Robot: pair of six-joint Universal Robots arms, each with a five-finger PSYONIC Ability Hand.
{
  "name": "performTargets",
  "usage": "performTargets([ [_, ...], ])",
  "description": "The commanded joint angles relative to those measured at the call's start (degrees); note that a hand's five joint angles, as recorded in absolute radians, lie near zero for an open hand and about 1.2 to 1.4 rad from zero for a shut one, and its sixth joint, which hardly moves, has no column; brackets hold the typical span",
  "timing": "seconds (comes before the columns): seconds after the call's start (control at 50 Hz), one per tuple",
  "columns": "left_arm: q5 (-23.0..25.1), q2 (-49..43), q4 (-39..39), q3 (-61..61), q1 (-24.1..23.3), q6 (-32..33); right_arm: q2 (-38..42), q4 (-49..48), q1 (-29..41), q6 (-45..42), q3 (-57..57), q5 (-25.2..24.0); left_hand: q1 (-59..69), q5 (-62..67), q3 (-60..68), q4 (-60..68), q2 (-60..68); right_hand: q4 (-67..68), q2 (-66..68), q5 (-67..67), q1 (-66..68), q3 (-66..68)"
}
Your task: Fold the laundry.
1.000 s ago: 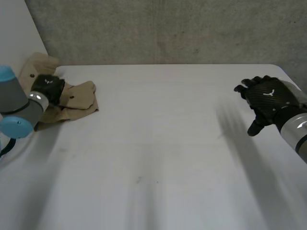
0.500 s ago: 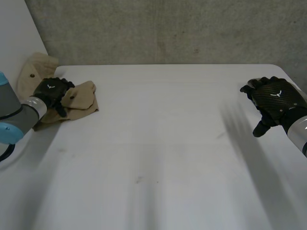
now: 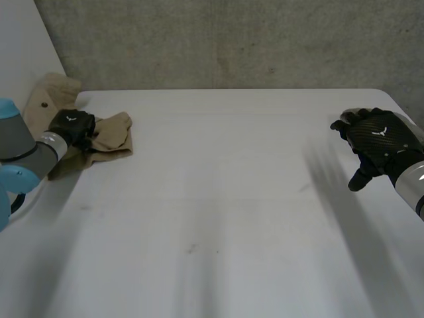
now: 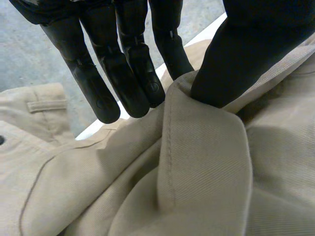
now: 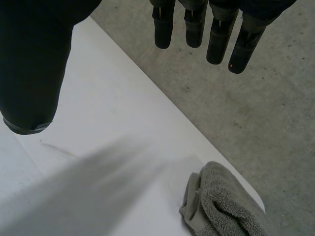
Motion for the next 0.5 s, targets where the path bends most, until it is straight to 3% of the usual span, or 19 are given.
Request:
performTargets([
  [0.02, -5.51, -0.69, 3.31, 1.67, -0.11, 0.70, 0.23, 0.18, -0.07, 0.01, 0.18, -0.09, 16.80, 14.04, 12.07, 11.53, 11.73, -3.35, -2.58, -4.02, -1.61, -2.41],
  [0.2, -4.89, 3.52, 3.84, -3.42, -0.11, 0.70, 0.23, 0.18, -0.25, 0.01, 0.26, -0.09, 16.80, 14.04, 12.07, 11.53, 11.73, -3.35, -2.58, -4.02, -1.61, -2.41],
  [0.36, -4.63, 15.20, 1.46, -16.77, -3.52, -1.14, 0.14, 0.09, -1.21, 0.01, 0.00, -0.18, 16.80, 14.04, 12.07, 11.53, 11.73, -3.35, -2.58, -4.02, -1.61, -2.41],
  [0.5, -0.16, 32.08, 0.76, -31.79, -13.80, -15.45, 0.05, 0.00, -1.39, 0.27, -0.17, -0.09, 16.80, 14.04, 12.07, 11.53, 11.73, -3.35, -2.58, -4.02, -1.61, -2.41],
])
